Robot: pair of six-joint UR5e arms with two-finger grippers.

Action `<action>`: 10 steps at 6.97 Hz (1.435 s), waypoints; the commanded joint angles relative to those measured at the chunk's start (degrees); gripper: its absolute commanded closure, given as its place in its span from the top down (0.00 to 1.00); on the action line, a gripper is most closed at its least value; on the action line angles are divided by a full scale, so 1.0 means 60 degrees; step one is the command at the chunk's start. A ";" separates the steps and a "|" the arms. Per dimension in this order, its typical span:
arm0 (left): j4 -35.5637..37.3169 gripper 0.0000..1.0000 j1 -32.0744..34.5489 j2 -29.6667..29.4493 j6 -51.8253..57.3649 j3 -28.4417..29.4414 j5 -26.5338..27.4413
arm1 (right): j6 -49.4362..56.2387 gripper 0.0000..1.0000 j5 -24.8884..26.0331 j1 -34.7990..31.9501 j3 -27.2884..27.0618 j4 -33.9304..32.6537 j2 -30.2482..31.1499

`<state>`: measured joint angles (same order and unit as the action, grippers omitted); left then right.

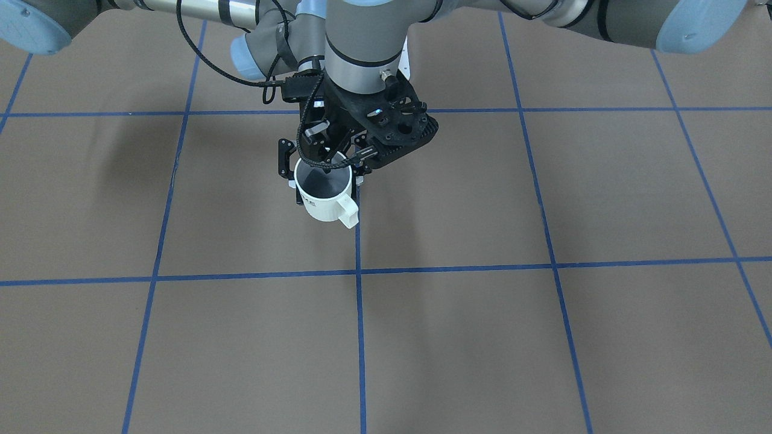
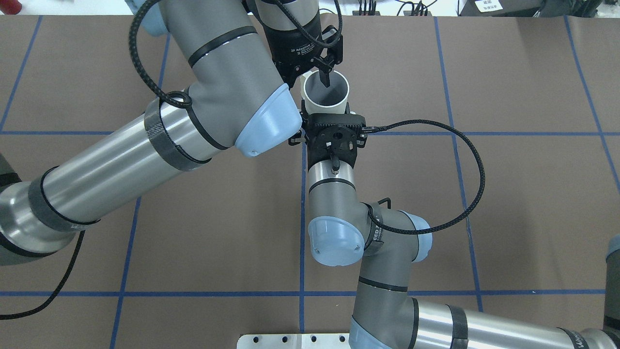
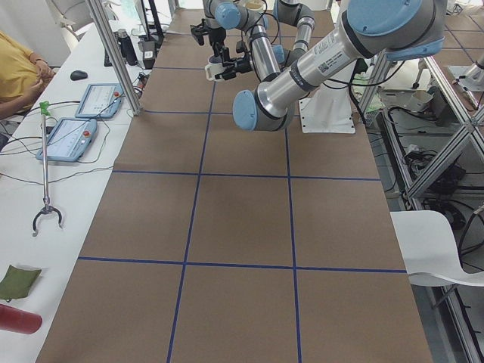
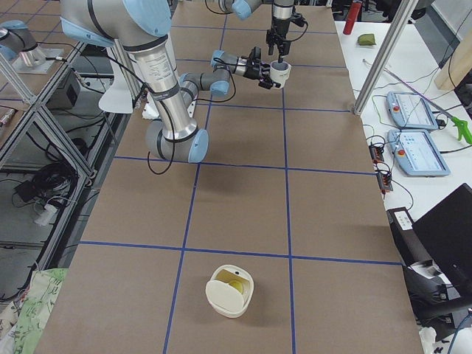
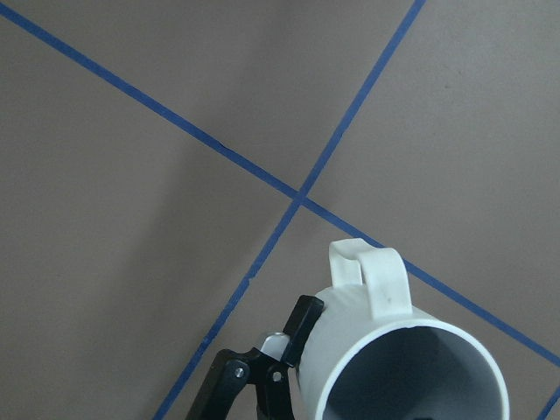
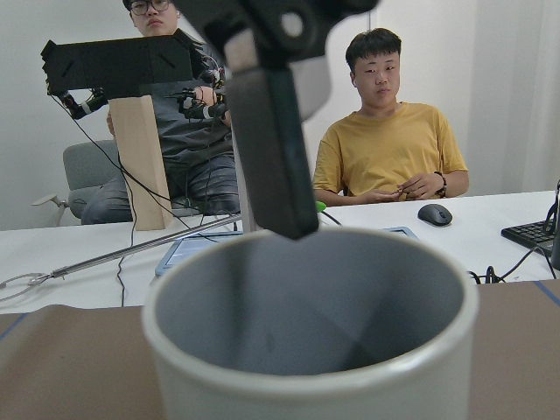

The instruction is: Left arm hands cup to right arm to dump lemon

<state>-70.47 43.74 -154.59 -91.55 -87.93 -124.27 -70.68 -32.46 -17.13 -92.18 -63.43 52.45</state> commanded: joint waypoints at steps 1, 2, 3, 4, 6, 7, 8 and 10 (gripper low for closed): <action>0.0041 0.74 -0.0156 -0.0015 -0.0005 0.0080 0.0012 | -0.0011 0.17 0.0004 0.0014 0.0012 -0.0005 -0.0027; 0.0070 0.64 -0.0157 -0.0001 -0.0005 0.0095 0.0013 | -0.0011 0.17 0.0004 0.0014 -0.0002 0.0010 -0.0027; 0.0070 0.55 -0.0157 -0.0001 -0.0005 0.0110 0.0013 | -0.0011 0.17 0.0004 0.0014 0.0012 0.0010 -0.0027; 0.0070 0.49 -0.0157 -0.0001 -0.0005 0.0110 0.0013 | -0.0011 0.17 0.0004 0.0014 -0.0002 0.0010 -0.0027; 0.0129 0.39 -0.0157 -0.0015 -0.0005 0.0095 0.0013 | -0.0011 0.17 0.0004 0.0029 -0.0017 0.0010 -0.0012; 0.0129 0.38 -0.0157 -0.0001 -0.0005 0.0095 0.0013 | 0.0003 0.17 0.0004 0.0029 -0.0017 0.0010 -0.0012; 0.0129 0.37 -0.0157 -0.0001 -0.0005 0.0095 0.0013 | 0.0003 0.17 0.0004 0.0029 -0.0017 0.0010 0.0003; 0.0259 0.18 -0.0157 -0.0015 -0.0005 0.0066 0.0013 | 0.0003 0.17 0.0048 0.0029 -0.0061 0.0010 -0.0012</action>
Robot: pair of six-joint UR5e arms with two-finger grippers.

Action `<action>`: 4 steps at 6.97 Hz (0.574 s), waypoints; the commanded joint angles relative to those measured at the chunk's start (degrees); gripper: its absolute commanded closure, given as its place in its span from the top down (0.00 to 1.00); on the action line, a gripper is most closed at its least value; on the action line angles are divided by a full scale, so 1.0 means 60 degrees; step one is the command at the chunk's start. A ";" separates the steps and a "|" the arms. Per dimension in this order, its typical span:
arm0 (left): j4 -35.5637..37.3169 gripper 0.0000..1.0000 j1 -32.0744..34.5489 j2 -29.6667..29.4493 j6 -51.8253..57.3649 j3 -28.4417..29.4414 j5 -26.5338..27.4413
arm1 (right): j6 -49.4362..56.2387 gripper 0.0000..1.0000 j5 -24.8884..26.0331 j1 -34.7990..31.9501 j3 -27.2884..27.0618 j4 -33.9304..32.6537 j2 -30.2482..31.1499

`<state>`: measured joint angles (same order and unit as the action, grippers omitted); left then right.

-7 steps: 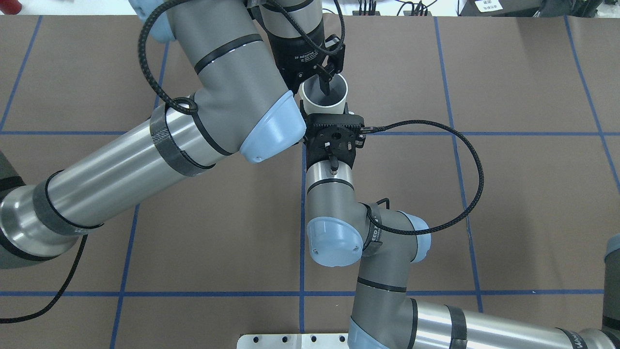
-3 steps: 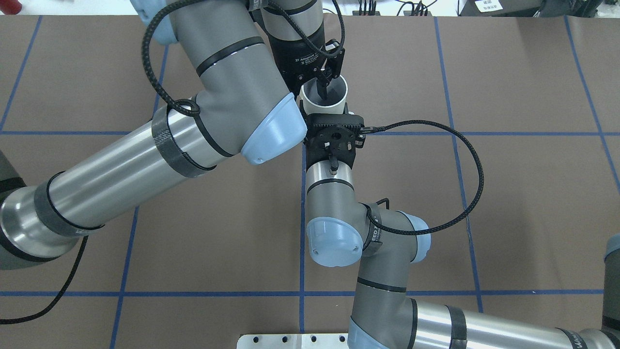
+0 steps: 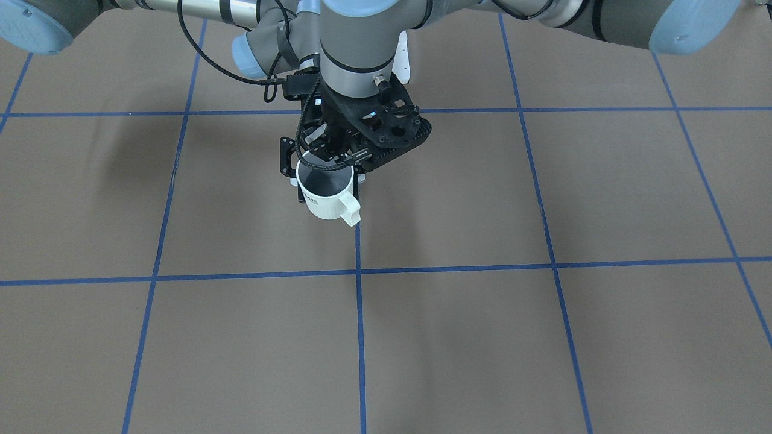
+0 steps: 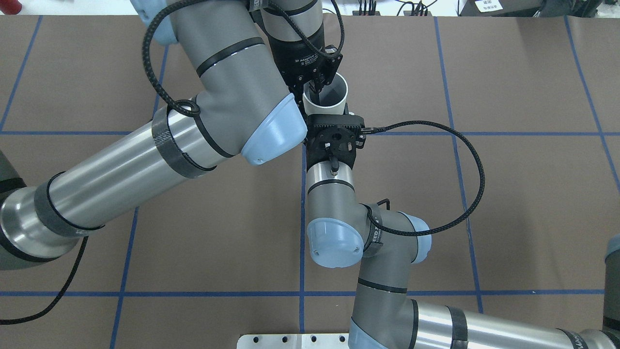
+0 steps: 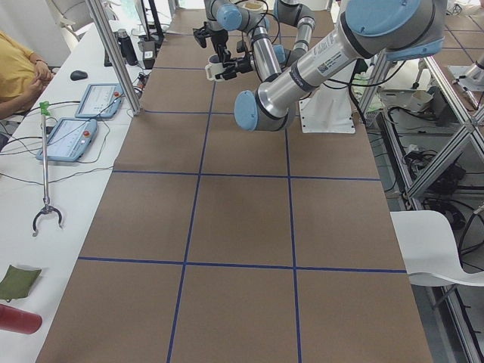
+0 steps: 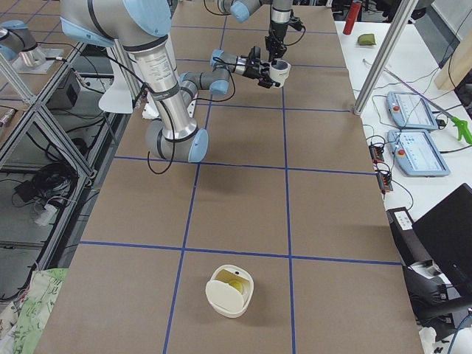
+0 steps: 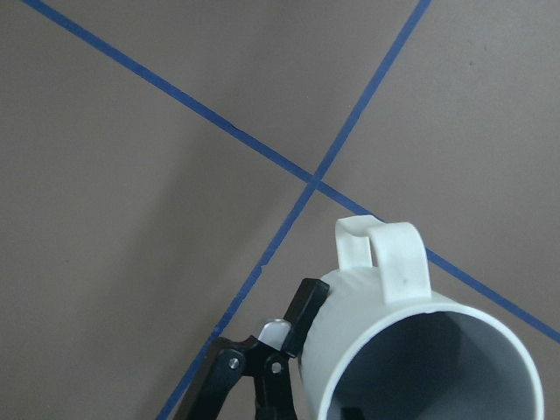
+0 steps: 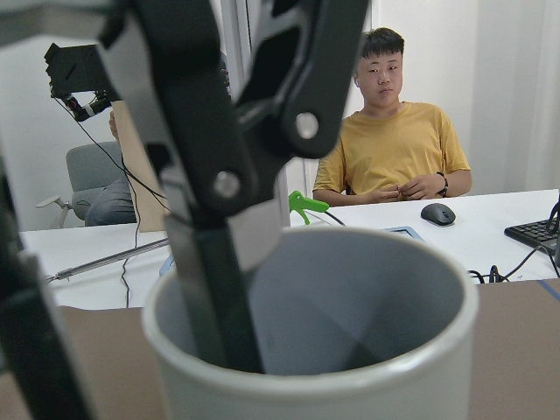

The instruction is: Left arm hands cup to right arm to dump lemon

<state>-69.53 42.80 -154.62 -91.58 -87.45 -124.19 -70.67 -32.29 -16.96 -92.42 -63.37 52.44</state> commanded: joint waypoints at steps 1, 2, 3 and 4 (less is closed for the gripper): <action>0.0176 0.00 0.0000 -0.0026 0.0000 -0.0073 0.0000 | 0.0001 0.20 0.0021 0.0000 -0.0035 0.0000 0.0005; 0.0177 0.00 0.0015 -0.0026 0.0000 -0.0088 0.0000 | 0.0001 0.43 0.0006 0.0000 -0.0035 0.0000 0.0063; 0.0177 0.00 0.0015 -0.0041 0.0000 -0.0088 0.0000 | 0.0001 0.99 -0.0008 0.0000 -0.0035 0.0014 0.0078; 0.0191 0.00 0.0015 -0.0070 0.0000 -0.0088 -0.0015 | 0.0044 1.00 -0.0008 0.0044 -0.0021 0.0015 0.0092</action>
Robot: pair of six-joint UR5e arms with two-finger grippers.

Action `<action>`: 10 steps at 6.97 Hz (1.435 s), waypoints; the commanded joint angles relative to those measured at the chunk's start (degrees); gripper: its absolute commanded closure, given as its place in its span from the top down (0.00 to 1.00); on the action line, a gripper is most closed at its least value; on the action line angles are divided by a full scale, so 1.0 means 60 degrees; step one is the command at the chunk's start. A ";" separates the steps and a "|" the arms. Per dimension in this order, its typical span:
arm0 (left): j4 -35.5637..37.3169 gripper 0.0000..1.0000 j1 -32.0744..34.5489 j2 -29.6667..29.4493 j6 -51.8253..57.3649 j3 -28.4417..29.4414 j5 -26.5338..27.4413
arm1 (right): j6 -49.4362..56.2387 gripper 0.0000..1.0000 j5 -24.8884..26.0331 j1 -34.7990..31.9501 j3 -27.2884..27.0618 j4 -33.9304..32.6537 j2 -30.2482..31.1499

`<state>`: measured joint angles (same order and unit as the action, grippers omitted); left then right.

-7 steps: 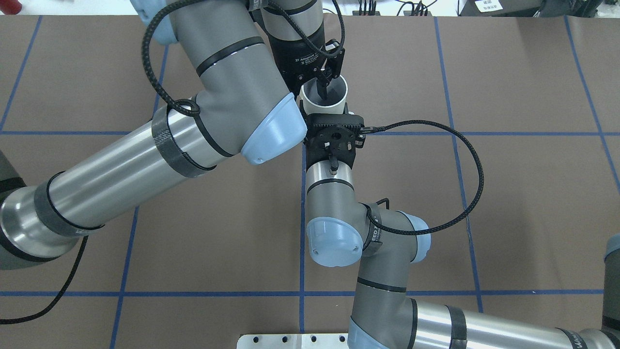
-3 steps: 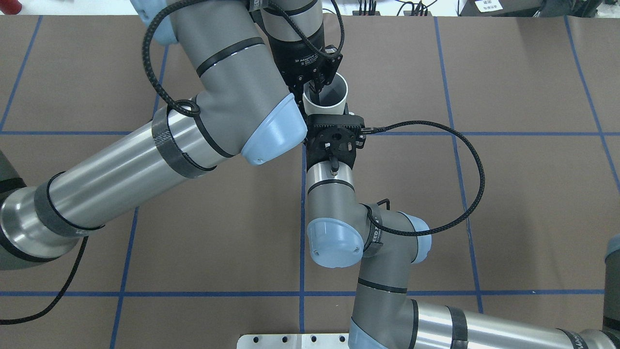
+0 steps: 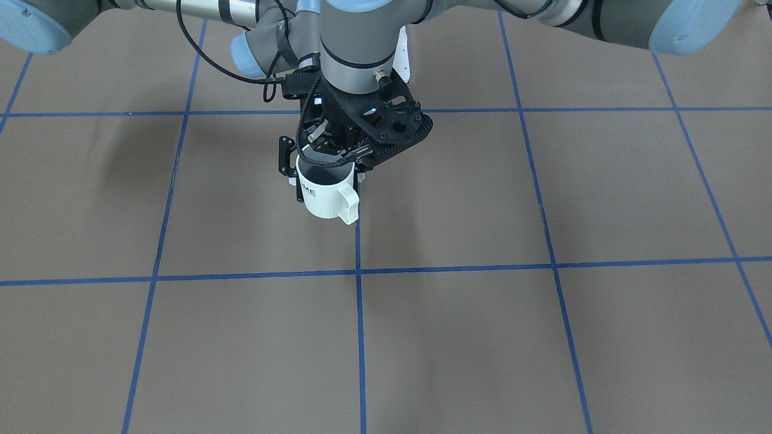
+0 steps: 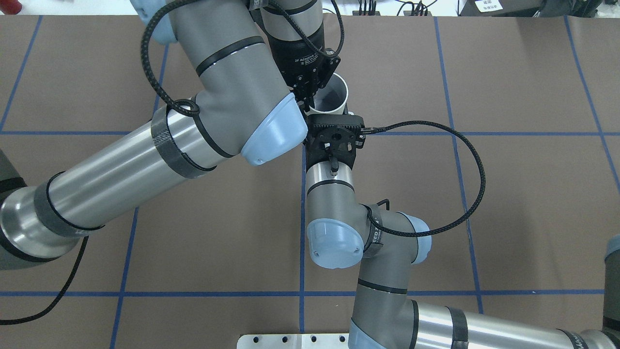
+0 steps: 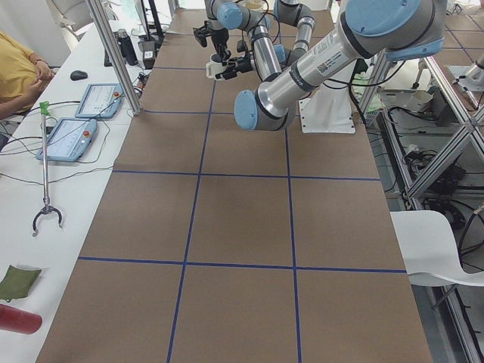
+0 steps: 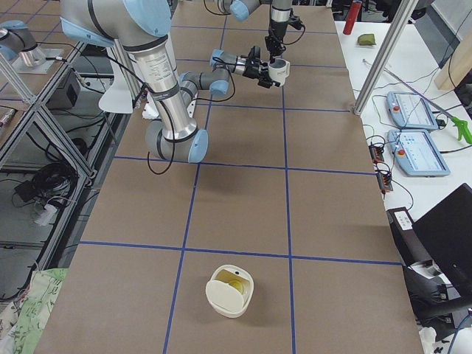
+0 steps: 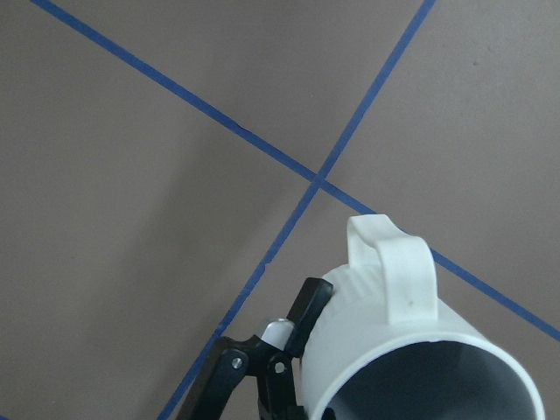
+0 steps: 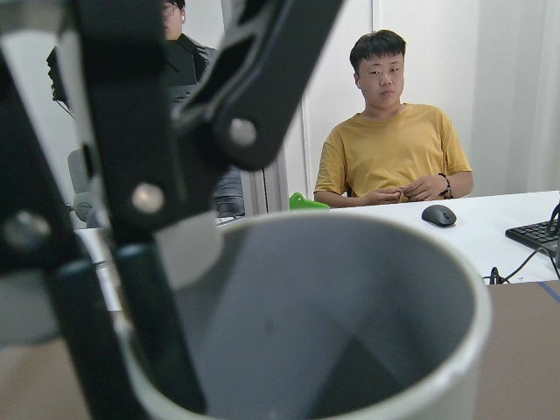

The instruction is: Left arm hands cup to right arm to dump lemon

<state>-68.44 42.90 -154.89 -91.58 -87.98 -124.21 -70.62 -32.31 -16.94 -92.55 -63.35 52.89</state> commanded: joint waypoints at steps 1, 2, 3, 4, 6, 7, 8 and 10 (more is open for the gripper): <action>0.0011 0.00 -0.0002 -0.0025 0.0000 0.0001 0.0003 | 0.0050 1.00 -0.0005 0.0040 0.0030 0.0011 0.0033; 0.0011 0.00 0.0012 -0.0054 0.0000 -0.0057 -0.0011 | 0.0065 1.00 -0.0005 0.0084 0.0073 -0.0003 0.0033; -0.0004 0.00 0.0027 -0.0040 0.0015 -0.0304 -0.0011 | 0.0036 1.00 -0.0005 0.0157 0.0103 -0.0003 0.0105; -0.0004 0.00 0.0085 -0.0025 0.0015 -0.0510 -0.0011 | 0.0036 1.00 -0.0034 0.0157 0.0089 0.0011 0.0309; -0.0004 0.00 0.0406 0.0019 0.0131 -0.0803 -0.0011 | 0.0124 1.00 -0.0209 0.0128 0.0074 0.0026 0.0487; 0.0127 0.00 0.0611 0.0164 0.0828 -0.1037 -0.0011 | 0.0153 1.00 -0.0703 0.0012 0.0045 0.0128 0.0705; 0.0287 0.00 0.0671 0.0717 0.1720 -0.1431 0.0003 | 0.0516 1.00 -0.1158 -0.0236 0.0030 0.0738 0.0982; 0.0289 0.00 0.1065 0.2762 0.3419 -0.3111 -0.0011 | 0.2359 1.00 -0.2852 -0.1185 -0.0028 0.1940 0.1495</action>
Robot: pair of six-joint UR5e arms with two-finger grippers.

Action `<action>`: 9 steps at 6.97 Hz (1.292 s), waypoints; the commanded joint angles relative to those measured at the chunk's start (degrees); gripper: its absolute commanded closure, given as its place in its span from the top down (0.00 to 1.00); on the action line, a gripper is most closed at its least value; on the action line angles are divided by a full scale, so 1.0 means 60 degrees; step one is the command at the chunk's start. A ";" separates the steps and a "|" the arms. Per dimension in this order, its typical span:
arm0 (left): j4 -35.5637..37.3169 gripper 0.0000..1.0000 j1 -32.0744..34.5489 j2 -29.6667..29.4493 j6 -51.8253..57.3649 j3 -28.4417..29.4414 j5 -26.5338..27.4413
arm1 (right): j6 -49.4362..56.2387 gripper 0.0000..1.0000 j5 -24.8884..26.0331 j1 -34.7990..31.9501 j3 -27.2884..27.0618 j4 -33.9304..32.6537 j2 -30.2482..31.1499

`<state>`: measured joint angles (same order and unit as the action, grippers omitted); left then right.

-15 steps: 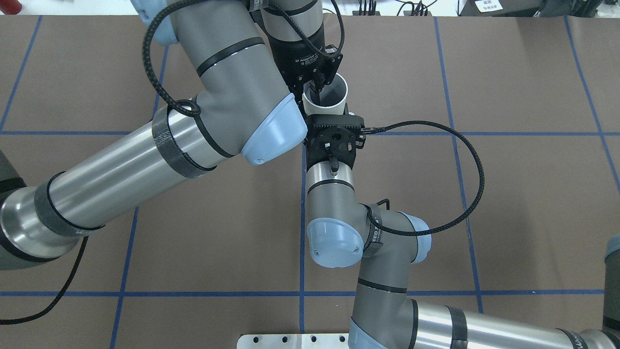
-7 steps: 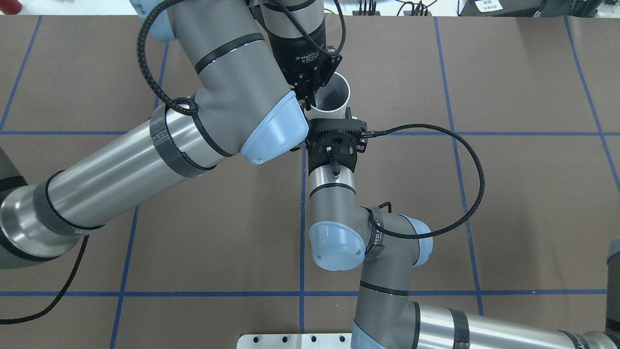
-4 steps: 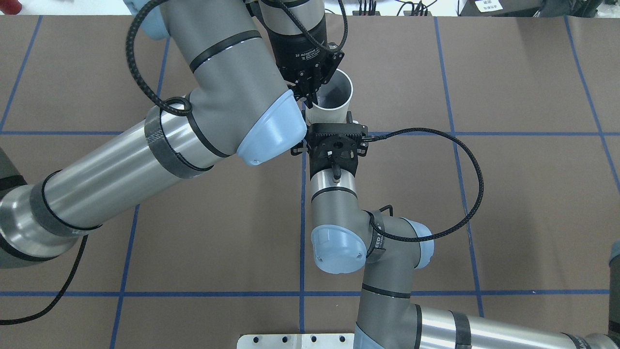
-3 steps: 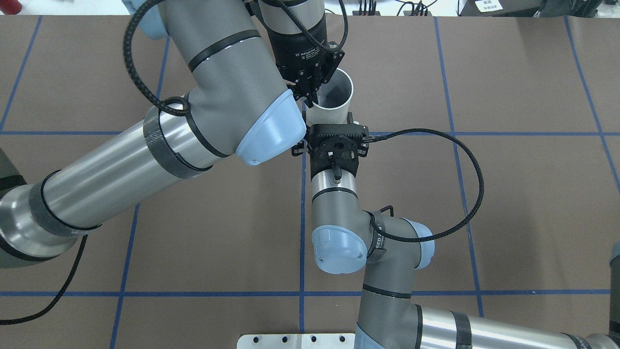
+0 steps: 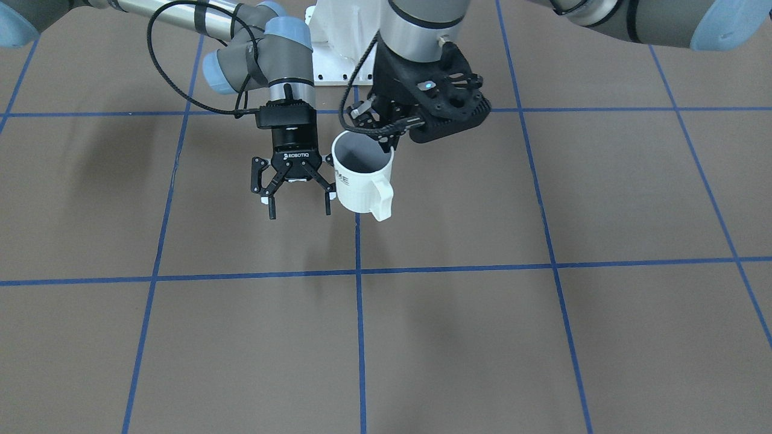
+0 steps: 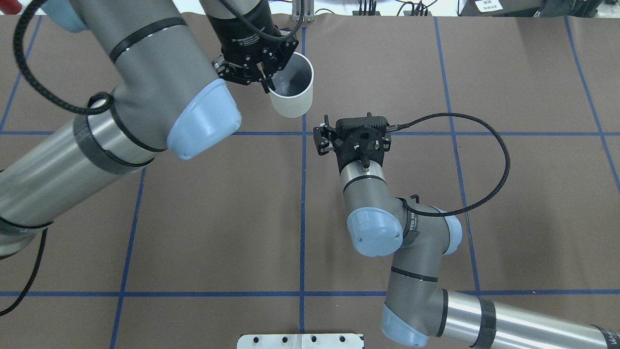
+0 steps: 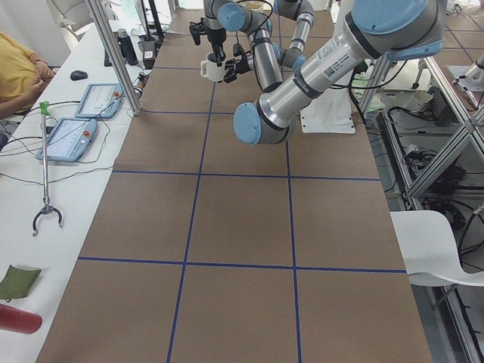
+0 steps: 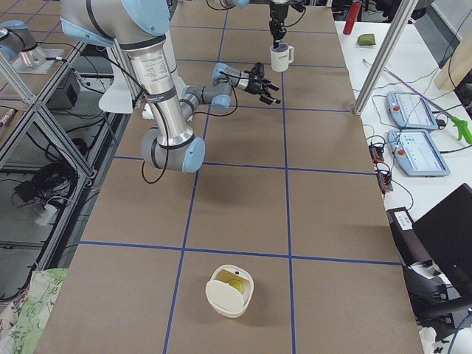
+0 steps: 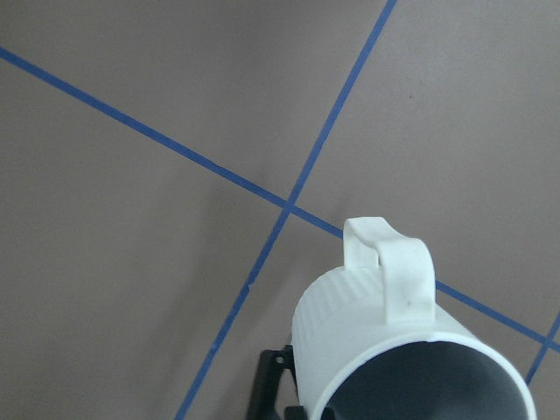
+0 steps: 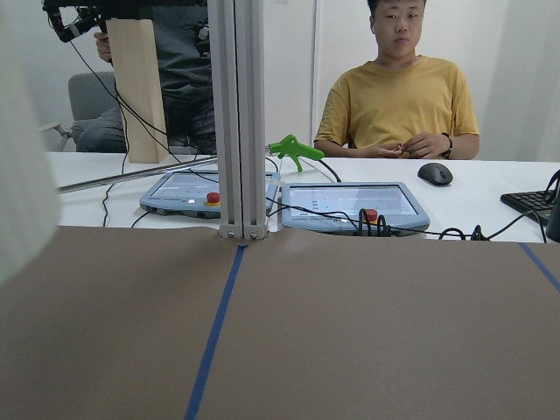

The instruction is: Left arm hands cup to right arm to dump lemon

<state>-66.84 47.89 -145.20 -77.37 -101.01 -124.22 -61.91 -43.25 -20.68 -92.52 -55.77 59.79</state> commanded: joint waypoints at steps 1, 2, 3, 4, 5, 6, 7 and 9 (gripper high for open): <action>-0.0008 0.00 0.0468 0.2202 0.2161 -0.1543 -0.0010 | 0.1001 1.00 -0.1721 -0.1104 -0.0049 0.1029 0.0753; -0.0095 0.00 0.0847 0.3213 0.3579 -0.1781 -0.0039 | 0.1350 1.00 -0.2859 -0.1777 -0.0209 0.1511 0.1178; -0.0386 0.00 0.1155 0.3919 0.4492 -0.1783 -0.0039 | 0.1963 1.00 -0.4045 -0.2523 -0.0588 0.1516 0.1602; -0.1100 0.00 0.1434 0.4666 0.5096 -0.1725 -0.0053 | 0.2215 1.00 -0.5086 -0.3212 -0.0678 0.1502 0.1839; -0.1716 0.00 0.1828 0.5384 0.6001 -0.1551 -0.0228 | 0.2566 1.00 -0.6387 -0.4060 -0.0679 0.1473 0.1943; -0.1896 0.00 0.2383 0.6014 0.7475 -0.1201 -0.0621 | 0.2903 1.00 -0.8068 -0.5055 -0.0694 0.1472 0.2292; -0.2260 0.00 0.2766 0.6557 0.8606 -0.0704 -0.1031 | 0.3458 1.00 -0.9840 -0.6080 -0.0781 0.1458 0.2890; -0.3867 0.00 0.2989 0.7977 0.9944 0.0045 -0.1589 | 0.4850 1.00 -1.2238 -0.7680 -0.0884 0.1240 0.3873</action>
<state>-84.41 64.86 -102.35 -22.76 -103.20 -131.81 -37.09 -108.94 -61.13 -97.41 -47.48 79.52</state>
